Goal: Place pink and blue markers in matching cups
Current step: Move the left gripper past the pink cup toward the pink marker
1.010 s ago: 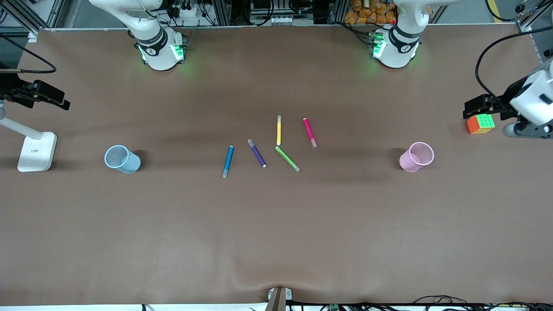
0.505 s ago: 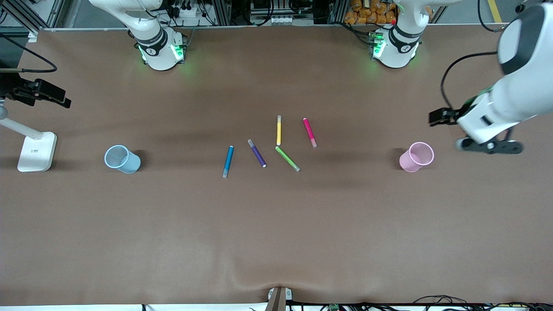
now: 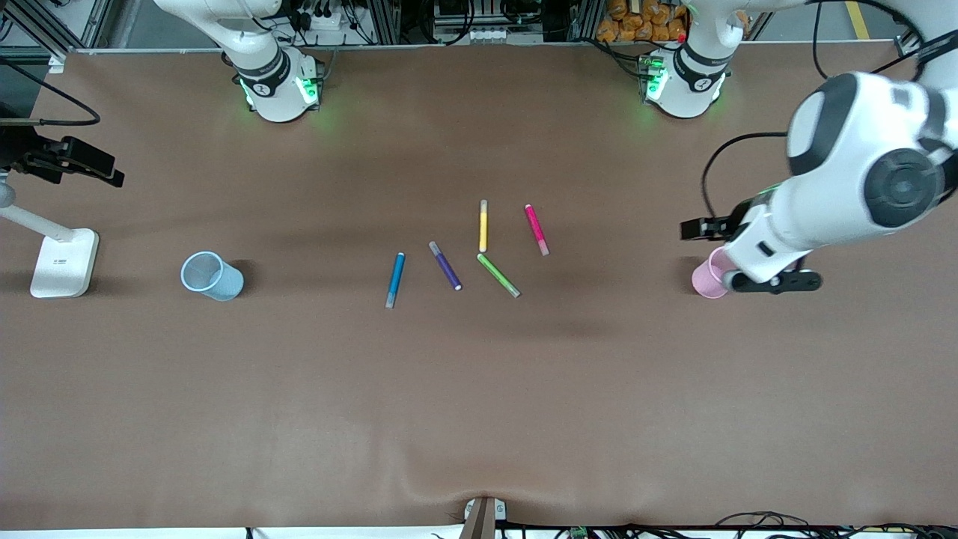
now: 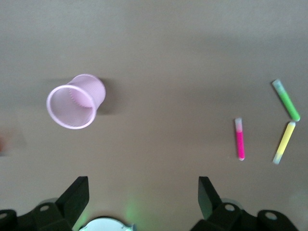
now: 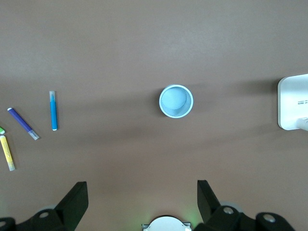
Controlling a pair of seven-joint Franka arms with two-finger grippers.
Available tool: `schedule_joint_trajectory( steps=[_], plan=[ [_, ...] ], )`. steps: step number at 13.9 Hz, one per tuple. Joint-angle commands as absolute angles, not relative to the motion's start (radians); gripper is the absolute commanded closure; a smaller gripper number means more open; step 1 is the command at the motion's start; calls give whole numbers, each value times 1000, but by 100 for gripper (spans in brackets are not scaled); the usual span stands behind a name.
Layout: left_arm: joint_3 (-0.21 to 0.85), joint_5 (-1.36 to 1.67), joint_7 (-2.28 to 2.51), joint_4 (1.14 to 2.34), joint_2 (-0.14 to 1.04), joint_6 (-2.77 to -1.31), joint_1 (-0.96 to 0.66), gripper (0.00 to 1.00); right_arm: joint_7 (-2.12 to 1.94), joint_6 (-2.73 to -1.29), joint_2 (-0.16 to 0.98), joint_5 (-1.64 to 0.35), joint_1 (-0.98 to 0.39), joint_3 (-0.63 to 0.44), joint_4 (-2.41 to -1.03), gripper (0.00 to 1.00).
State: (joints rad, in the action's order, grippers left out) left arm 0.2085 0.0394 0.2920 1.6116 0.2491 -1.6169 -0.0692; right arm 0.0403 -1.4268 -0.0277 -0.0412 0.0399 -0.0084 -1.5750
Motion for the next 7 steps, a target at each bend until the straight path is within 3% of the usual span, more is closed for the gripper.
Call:
schedule_joint_trajectory(
  steps=[1,7],
  plan=[
    [218,64,401,1709,239,-1745,-119,0,58,-1439,-8,-40,15,-9,-1580,0],
    [219,48,684,1795,317,-1937,-299,0,165,-1499,69,-40,-61,-9,-1580,0]
  ],
)
